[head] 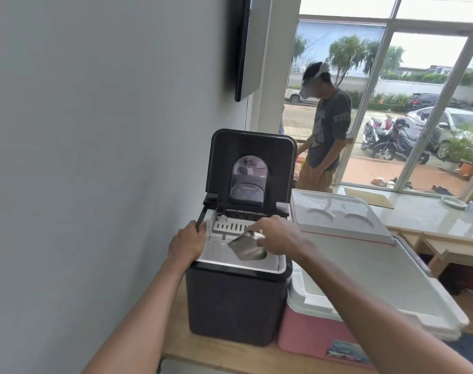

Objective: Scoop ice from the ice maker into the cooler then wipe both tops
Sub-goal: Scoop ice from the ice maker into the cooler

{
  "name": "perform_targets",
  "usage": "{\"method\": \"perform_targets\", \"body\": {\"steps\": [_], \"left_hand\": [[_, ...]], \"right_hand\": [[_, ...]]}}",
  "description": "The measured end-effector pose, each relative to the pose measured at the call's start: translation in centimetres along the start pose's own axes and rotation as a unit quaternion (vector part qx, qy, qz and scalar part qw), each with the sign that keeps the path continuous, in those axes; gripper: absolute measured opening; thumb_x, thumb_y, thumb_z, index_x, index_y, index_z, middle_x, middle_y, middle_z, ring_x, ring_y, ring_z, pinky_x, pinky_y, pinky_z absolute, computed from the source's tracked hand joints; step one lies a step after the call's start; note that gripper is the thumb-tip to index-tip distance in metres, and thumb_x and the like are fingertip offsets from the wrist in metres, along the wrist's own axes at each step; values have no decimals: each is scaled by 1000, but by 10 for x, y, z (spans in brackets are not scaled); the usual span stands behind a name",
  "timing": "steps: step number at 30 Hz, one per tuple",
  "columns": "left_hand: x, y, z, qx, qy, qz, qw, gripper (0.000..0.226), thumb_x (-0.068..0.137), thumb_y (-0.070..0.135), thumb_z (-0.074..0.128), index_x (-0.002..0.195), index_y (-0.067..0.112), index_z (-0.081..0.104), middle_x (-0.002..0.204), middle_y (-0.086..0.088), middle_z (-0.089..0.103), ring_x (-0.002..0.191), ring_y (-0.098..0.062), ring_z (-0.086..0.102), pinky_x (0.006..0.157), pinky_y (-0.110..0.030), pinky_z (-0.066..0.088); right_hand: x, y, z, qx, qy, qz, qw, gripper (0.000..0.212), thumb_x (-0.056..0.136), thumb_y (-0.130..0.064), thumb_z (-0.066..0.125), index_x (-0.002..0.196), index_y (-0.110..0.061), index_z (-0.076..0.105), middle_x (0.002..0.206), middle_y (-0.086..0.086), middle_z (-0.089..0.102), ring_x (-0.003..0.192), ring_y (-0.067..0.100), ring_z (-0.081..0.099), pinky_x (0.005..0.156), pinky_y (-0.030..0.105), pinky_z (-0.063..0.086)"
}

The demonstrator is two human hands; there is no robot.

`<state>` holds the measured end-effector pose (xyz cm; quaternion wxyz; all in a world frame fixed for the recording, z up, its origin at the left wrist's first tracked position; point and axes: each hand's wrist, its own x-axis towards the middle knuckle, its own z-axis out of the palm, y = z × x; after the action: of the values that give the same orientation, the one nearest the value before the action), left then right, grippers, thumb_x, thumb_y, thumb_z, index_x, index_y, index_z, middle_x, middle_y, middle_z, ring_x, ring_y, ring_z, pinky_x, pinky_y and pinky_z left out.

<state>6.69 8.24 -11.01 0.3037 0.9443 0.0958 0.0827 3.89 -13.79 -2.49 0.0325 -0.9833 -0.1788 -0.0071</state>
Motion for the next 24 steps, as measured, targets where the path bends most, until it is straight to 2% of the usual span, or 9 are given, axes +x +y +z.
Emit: {"method": "perform_targets", "body": {"steps": [3, 6, 11, 14, 18, 21, 24], "left_hand": [[1, -1, 3, -16, 2, -1, 1000, 47, 99, 51, 27, 104, 15, 56, 99, -9, 65, 89, -31, 60, 81, -41, 49], [3, -3, 4, -19, 7, -1, 1000, 47, 98, 52, 27, 103, 16, 57, 97, -8, 66, 88, -30, 61, 83, -43, 50], [2, -3, 3, -3, 14, 0, 1000, 47, 99, 51, 28, 104, 14, 58, 102, -10, 66, 93, -33, 61, 81, -41, 49], [3, -4, 4, -1, 14, -2, 1000, 49, 98, 53, 28, 105, 14, 58, 103, -11, 66, 94, -34, 61, 82, -42, 49], [4, -7, 4, -12, 16, -3, 1000, 48, 98, 52, 28, 102, 14, 58, 100, -10, 67, 92, -33, 61, 80, -40, 48], [4, -8, 5, -14, 16, -4, 1000, 48, 98, 53, 28, 100, 15, 58, 98, -10, 67, 90, -33, 60, 79, -40, 48], [4, -9, 6, -17, 17, -4, 1000, 49, 98, 53, 28, 100, 15, 58, 98, -9, 67, 90, -33, 61, 80, -41, 49]], "right_hand": [[19, -20, 26, -82, -36, -18, 996, 36, 88, -14, 63, 121, -28, 68, 114, 6, 70, 99, 26, 67, 79, 38, 56], [32, -44, 40, -147, -50, -48, 987, 30, 90, -9, 58, 116, -17, 68, 106, 9, 70, 95, 28, 68, 71, 36, 51], [41, -70, 40, -148, -61, -93, 983, 27, 97, -21, 51, 114, -10, 68, 105, 11, 69, 95, 31, 67, 76, 38, 51], [42, -68, 39, -140, -84, -124, 979, 26, 93, -20, 57, 116, -20, 69, 102, 5, 70, 95, 27, 67, 71, 34, 50], [40, -48, 31, -96, -150, -136, 975, 43, 89, -18, 66, 126, -40, 64, 112, -1, 68, 103, 22, 62, 73, 33, 47], [39, -38, 12, -121, -172, -140, 968, 45, 85, -27, 74, 127, -40, 63, 123, -4, 65, 109, 21, 61, 75, 31, 45], [39, -38, -2, -196, -130, -122, 964, 36, 87, -17, 69, 121, -28, 69, 109, 0, 68, 96, 23, 65, 66, 30, 45]]}}
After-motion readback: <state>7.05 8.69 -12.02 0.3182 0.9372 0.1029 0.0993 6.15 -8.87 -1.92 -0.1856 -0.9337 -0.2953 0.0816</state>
